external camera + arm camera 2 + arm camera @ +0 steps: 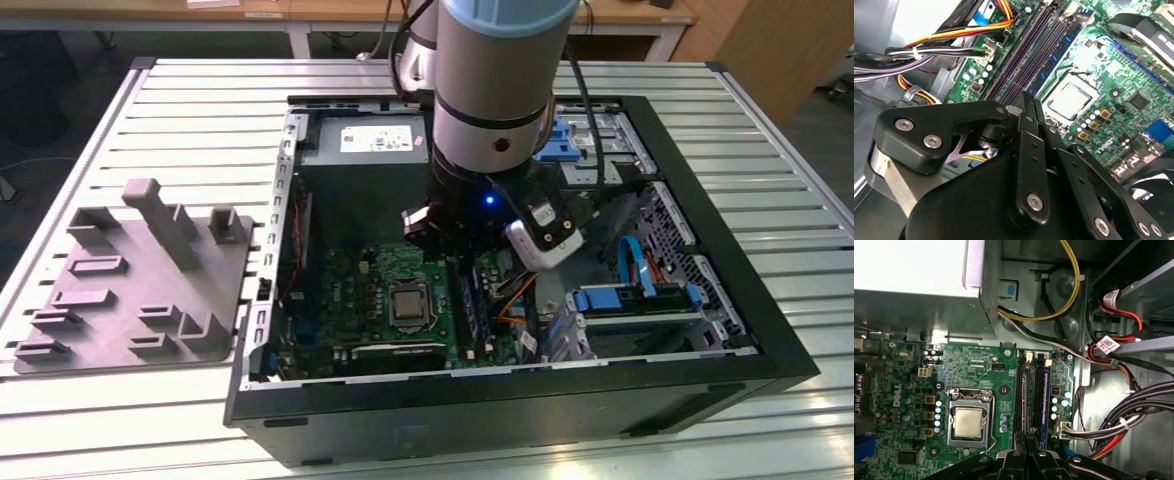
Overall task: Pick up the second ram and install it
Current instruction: 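Insert the second ram into the second slot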
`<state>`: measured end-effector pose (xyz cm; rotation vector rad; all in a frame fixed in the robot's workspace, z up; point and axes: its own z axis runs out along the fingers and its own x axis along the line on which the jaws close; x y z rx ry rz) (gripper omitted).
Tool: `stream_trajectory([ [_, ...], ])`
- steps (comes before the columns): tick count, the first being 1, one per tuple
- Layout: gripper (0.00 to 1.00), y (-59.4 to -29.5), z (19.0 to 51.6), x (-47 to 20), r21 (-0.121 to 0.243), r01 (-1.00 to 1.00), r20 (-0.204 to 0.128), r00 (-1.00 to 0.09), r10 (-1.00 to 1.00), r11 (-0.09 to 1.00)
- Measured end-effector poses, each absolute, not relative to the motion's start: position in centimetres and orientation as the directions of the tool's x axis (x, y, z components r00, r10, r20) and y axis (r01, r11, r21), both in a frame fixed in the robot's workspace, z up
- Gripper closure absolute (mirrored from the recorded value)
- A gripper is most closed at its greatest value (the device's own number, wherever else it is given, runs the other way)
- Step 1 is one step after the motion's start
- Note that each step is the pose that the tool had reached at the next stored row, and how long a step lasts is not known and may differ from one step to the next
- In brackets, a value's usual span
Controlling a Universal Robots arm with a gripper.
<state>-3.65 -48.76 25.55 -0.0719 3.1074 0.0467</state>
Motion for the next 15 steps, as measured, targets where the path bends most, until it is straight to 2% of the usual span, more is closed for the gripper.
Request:
stream_trajectory([
  [15, 0.88, -48.8, 24.3, -3.4, 0.029, -0.046, -0.034, -0.998, -0.045, 0.998],
])
